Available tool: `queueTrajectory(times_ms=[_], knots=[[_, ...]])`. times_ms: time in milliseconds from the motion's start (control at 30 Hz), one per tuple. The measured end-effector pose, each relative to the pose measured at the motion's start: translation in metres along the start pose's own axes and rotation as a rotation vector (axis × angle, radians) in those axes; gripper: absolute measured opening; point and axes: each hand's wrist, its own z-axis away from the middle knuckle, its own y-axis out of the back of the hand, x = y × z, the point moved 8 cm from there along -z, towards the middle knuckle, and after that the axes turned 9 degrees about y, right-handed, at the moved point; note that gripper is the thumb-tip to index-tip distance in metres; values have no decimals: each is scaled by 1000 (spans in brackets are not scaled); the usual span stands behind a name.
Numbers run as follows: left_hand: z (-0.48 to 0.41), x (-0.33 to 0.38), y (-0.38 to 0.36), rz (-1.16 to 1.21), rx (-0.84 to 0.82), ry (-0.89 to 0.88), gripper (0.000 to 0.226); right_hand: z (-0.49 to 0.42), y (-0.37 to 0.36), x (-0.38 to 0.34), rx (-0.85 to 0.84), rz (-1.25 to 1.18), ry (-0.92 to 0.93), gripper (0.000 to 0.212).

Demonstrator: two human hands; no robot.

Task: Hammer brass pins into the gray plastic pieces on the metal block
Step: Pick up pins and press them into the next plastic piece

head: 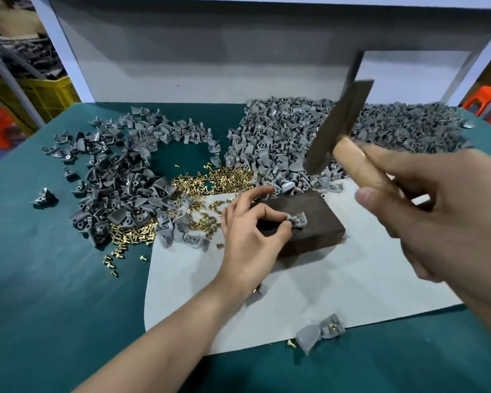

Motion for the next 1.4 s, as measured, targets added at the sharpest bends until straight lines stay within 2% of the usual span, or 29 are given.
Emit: queueTrajectory(times_ms=[133, 233, 333, 467, 633, 833, 967, 1133, 1400], knots=[[0, 2, 1, 23, 4, 18, 20, 9, -15, 42, 36, -275, -122, 17], [1, 4, 4, 76, -18, 54, 22, 27, -36, 101, 161, -668, -387, 15], [-2, 9, 7, 129, -34, 82, 24, 49, -65, 139, 207, -1023, -599, 12], [-2, 20, 7, 327, -129, 169, 25, 56, -77, 154, 204, -1254, -653, 19], [2, 44, 18, 449, -175, 107, 24, 57, -82, 156, 193, -1314, -641, 14], [15, 65, 17, 500, -251, 21, 20, 58, -83, 159, 209, -1368, -646, 20], [17, 63, 15, 479, -246, 34, 17, 57, -83, 161, 211, -1386, -637, 20], [19, 60, 11, 563, -271, 64, 28, 57, -84, 160, 214, -1387, -624, 26], [26, 56, 4, 601, -288, 110, 14, 57, -84, 162, 206, -1398, -619, 21]])
